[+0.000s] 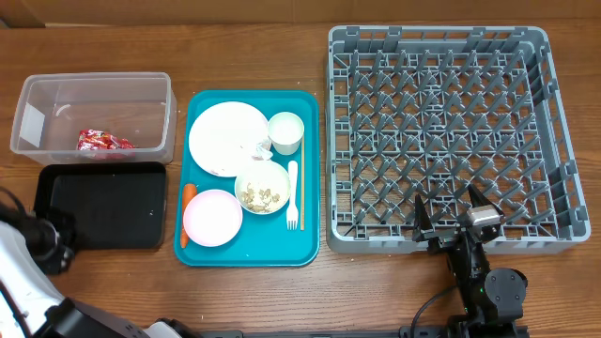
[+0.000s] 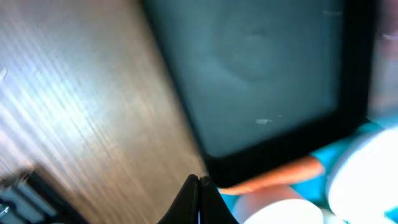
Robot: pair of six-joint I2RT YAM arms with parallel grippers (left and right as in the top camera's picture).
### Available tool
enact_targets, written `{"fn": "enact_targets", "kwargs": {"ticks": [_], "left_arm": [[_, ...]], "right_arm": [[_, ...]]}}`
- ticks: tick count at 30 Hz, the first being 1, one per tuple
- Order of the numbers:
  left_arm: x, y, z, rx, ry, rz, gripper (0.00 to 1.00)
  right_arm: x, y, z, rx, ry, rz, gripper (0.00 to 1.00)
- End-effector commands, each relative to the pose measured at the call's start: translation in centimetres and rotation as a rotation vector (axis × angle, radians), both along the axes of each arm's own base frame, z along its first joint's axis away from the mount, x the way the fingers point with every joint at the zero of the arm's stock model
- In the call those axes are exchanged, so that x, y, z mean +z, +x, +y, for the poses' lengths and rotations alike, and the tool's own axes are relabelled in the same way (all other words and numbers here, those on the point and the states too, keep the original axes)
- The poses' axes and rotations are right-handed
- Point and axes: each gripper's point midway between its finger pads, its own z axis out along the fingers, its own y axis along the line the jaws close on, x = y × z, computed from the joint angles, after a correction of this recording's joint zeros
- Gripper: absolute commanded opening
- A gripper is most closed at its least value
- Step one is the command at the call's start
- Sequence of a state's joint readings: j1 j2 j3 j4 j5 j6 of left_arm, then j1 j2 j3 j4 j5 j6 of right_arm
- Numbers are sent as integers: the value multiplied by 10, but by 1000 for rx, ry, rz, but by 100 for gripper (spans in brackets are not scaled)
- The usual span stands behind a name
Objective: Sort waste into correct bins and load items into the dishwasher rack
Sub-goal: 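Move the left gripper to the crumpled tissue on the plate and grasp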
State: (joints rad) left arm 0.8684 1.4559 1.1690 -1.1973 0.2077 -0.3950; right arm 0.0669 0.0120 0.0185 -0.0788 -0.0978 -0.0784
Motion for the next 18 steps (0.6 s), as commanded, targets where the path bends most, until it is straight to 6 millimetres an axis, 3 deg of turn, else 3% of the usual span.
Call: {"fn": "enact_targets", "kwargs": {"ticks": [1, 6, 10, 18], "left_arm": [[35, 40, -16, -191, 51, -107, 4], [71, 90, -56, -395, 120, -203, 7], [104, 131, -108, -577, 196, -302, 9], [137, 181, -194, -694, 416, -426, 26]], "right_arm": [[-2, 0, 1, 6, 2, -2, 100], [-2, 0, 1, 6, 2, -2, 100], [-2, 0, 1, 6, 2, -2, 100], [-2, 0, 1, 6, 2, -2, 100]]}}
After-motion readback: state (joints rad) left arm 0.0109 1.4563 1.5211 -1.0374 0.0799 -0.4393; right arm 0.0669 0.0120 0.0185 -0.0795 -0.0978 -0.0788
